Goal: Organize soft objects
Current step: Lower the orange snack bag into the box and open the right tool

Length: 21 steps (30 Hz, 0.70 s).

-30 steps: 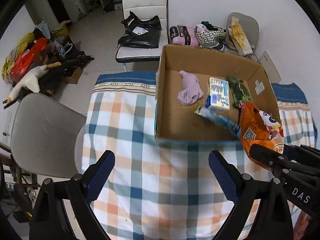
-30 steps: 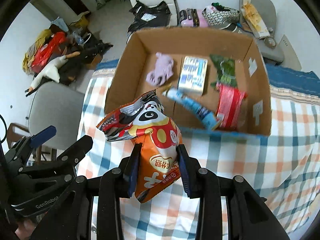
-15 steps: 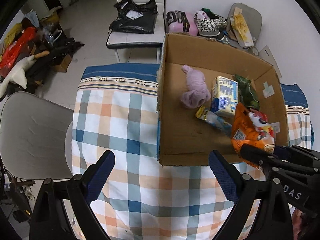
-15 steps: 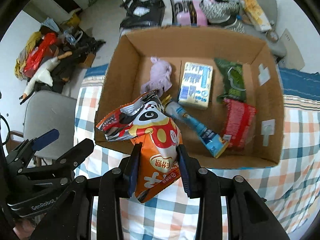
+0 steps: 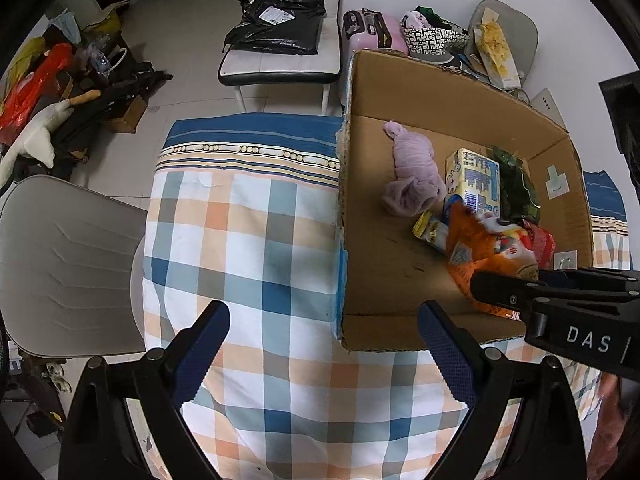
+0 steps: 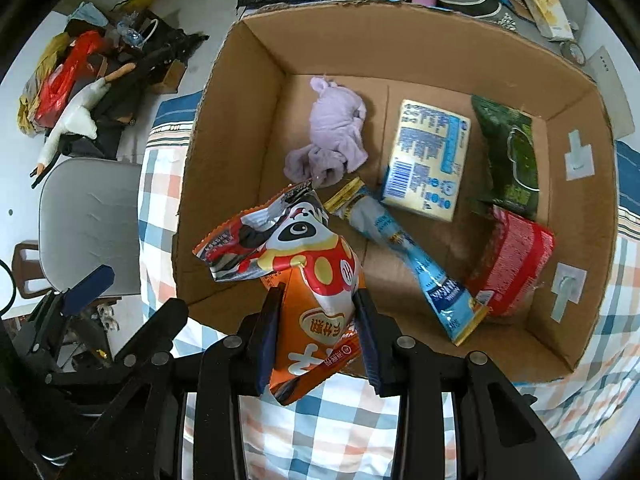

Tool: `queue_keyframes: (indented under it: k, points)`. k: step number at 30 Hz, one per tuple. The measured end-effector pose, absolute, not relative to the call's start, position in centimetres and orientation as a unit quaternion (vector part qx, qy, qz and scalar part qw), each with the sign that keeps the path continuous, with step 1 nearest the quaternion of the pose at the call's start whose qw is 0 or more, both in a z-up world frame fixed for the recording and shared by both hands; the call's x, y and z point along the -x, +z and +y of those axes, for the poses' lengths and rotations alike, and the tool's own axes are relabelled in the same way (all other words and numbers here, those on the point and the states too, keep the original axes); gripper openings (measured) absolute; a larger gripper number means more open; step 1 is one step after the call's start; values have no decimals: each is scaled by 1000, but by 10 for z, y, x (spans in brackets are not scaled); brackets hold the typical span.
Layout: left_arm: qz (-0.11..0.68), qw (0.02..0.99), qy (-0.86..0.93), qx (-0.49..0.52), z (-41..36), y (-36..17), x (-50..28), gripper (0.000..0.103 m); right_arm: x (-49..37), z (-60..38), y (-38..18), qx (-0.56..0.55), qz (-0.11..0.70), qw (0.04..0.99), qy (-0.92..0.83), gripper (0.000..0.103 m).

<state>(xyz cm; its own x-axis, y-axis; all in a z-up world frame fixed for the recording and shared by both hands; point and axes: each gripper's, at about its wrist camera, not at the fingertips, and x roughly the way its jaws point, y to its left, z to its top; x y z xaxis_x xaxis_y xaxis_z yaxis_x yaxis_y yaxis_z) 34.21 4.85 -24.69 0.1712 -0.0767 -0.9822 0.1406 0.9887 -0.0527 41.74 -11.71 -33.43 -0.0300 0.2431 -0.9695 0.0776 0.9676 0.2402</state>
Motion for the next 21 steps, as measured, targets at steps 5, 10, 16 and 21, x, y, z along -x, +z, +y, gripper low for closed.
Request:
queue_keyframes:
  k: [5,10,16,21]
  points:
    - [637,767,-70,-24,48,-244,-343,96,-421,-122,-344,-139,726,670,63,42]
    - [623,779,-69,-29,42,-232,-338,96,-416,-134,-338,-123,713,690,31,58]
    - [594,801,-75,-27,28,-201,-319,96,-384,-158,-313,-102,684,722,-18,60]
    - [563,822,-82,-29,14,-164,-293,96,-350,-177,-281,-94,655,749,-39,80]
